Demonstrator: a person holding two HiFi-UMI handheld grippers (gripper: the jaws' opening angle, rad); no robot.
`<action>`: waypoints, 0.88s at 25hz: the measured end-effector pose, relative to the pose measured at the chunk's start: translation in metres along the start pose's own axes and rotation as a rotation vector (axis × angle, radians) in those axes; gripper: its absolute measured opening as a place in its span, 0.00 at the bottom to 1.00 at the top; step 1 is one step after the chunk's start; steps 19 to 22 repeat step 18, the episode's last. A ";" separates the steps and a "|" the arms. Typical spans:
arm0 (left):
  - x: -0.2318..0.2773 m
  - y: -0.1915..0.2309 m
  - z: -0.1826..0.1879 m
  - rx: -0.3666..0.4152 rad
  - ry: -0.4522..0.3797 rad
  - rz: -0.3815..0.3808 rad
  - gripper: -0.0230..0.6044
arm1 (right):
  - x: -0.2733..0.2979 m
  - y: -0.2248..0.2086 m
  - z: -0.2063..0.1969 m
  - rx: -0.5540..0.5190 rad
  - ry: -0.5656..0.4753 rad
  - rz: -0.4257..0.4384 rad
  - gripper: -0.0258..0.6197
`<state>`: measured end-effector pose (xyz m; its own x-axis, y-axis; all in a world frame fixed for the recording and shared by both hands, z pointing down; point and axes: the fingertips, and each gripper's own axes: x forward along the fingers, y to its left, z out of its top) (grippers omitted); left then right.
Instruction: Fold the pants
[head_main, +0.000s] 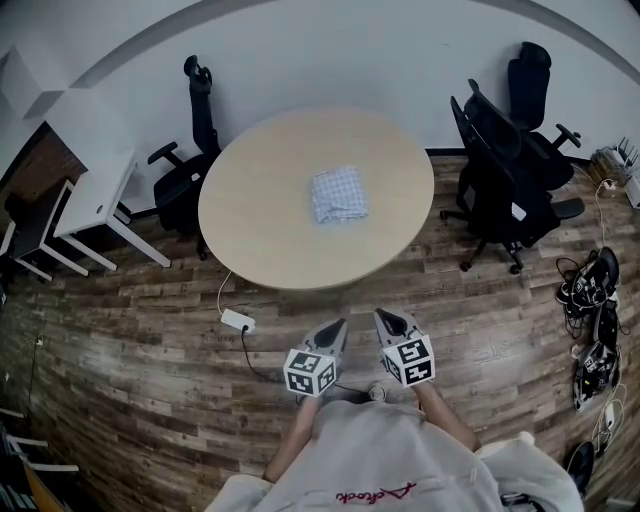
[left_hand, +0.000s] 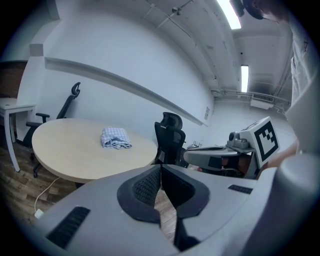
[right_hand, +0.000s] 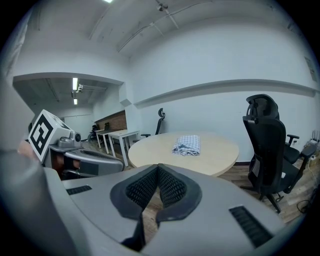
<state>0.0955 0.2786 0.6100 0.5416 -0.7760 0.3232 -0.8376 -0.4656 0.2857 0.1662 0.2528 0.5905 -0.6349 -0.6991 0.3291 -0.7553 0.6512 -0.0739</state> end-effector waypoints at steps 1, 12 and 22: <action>0.000 -0.001 -0.001 0.000 0.002 -0.002 0.09 | -0.001 -0.001 -0.001 0.003 0.001 -0.003 0.09; 0.005 -0.008 -0.004 0.010 0.013 -0.010 0.09 | -0.004 -0.004 -0.004 0.008 0.001 0.002 0.09; 0.005 -0.010 -0.012 0.000 0.022 -0.004 0.09 | -0.005 -0.003 -0.011 0.012 0.013 0.012 0.09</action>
